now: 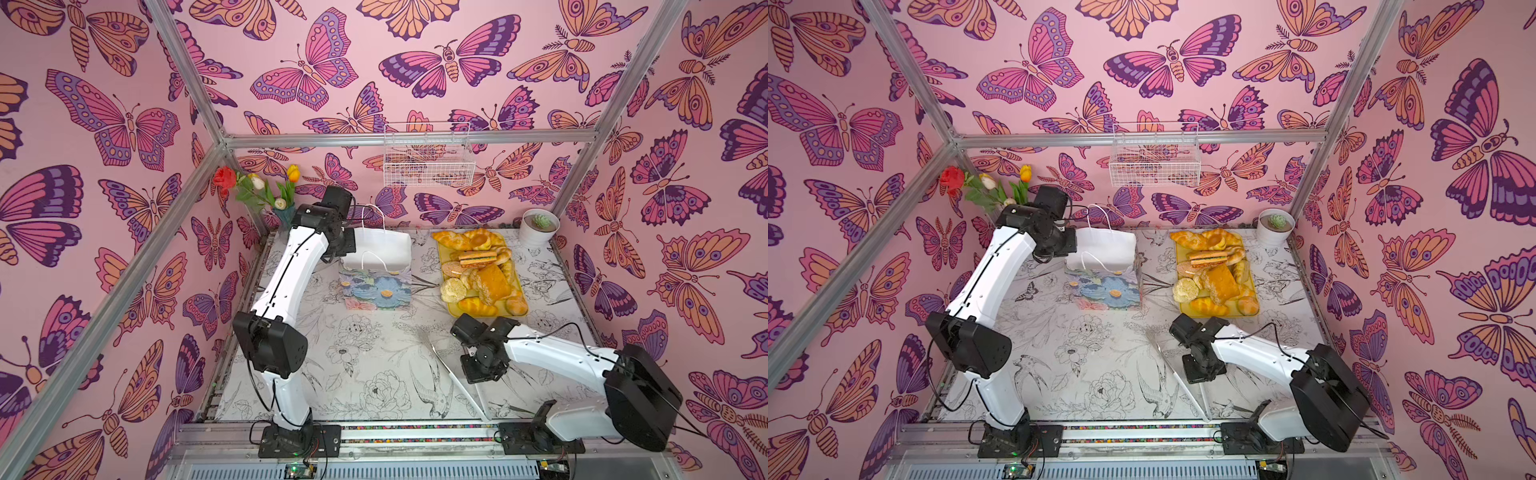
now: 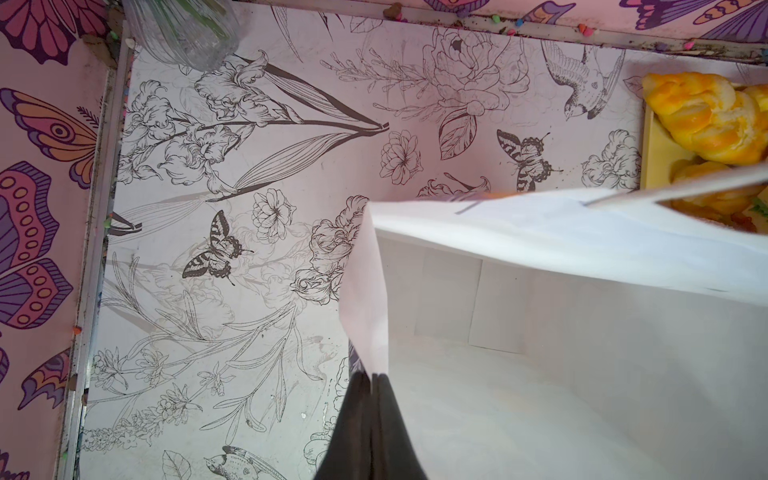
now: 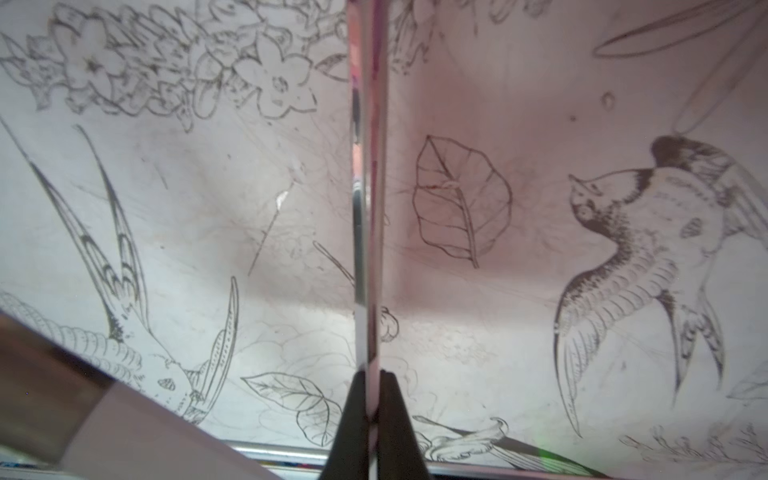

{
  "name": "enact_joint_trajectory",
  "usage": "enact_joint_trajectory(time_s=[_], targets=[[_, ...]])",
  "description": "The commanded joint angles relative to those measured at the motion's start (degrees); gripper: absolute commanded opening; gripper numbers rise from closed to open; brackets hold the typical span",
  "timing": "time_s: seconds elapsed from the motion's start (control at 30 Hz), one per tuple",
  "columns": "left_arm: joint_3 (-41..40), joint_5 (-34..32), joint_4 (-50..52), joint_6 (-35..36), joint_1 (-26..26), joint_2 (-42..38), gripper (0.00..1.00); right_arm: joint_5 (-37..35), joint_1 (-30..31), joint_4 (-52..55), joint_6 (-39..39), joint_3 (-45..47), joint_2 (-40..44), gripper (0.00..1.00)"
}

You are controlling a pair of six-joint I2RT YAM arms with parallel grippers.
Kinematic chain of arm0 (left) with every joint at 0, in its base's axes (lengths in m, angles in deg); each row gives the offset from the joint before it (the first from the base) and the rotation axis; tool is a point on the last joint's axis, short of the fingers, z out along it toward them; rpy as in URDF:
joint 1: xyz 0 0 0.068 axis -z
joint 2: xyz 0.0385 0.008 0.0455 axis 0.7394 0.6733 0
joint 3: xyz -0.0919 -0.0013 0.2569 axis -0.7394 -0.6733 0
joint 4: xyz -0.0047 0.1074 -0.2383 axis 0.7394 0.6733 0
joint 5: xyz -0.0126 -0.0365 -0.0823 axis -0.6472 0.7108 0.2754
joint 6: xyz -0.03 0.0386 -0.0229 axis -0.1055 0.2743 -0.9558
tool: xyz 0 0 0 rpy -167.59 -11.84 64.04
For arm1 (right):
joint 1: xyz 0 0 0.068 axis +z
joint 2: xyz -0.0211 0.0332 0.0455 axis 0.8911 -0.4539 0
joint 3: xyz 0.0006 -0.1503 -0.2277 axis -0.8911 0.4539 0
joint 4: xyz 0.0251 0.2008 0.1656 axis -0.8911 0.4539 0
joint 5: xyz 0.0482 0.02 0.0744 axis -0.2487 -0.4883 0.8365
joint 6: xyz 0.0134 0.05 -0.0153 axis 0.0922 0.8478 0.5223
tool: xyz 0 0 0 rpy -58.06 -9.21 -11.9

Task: Pack bread into a paper bag
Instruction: Pick up the clamp from the center of the board, then place the clamp on the plate.

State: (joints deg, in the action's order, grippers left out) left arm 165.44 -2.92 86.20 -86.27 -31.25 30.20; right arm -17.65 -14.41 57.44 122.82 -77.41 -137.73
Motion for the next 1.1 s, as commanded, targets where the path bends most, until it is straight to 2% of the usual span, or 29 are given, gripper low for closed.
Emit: enact_joint_trajectory(time_s=[0.0, 0.1, 0.27, 0.5, 0.63, 0.87, 1.07], targets=[[0.9, -0.3, 0.8, 0.4, 0.2, 1.2, 0.01, -5.1, 0.4, 5.9, -0.7, -3.2, 3.9, 0.00], [1.2, -0.5, 0.8, 0.6, 0.2, 1.3, 0.01, -11.2, 0.4, 9.1, 1.8, -4.7, 7.4, 0.00], [1.5, -0.1, 0.8, 0.4, 0.2, 1.4, 0.01, -25.9, 0.4, 12.9, 10.6, -7.8, 9.2, 0.00], [1.4, -0.7, 0.8, 0.4, 0.2, 1.3, 0.02, -42.4, 0.3, 18.0, 21.1, -13.7, 3.4, 0.00], [1.0, -1.0, 0.7, 0.4, 0.3, 1.4, 0.02, -48.3, 0.0, 22.2, 27.1, -17.3, -1.6, 0.00], [1.0, -1.2, 0.7, 1.1, 0.3, 1.8, 0.03, -52.7, -0.1, 29.0, 36.1, -18.9, -3.5, 0.00], [1.0, -1.2, 0.8, 1.5, 0.3, 1.9, 0.03, -47.0, -2.5, 24.0, 34.3, -15.4, -3.6, 0.00]])
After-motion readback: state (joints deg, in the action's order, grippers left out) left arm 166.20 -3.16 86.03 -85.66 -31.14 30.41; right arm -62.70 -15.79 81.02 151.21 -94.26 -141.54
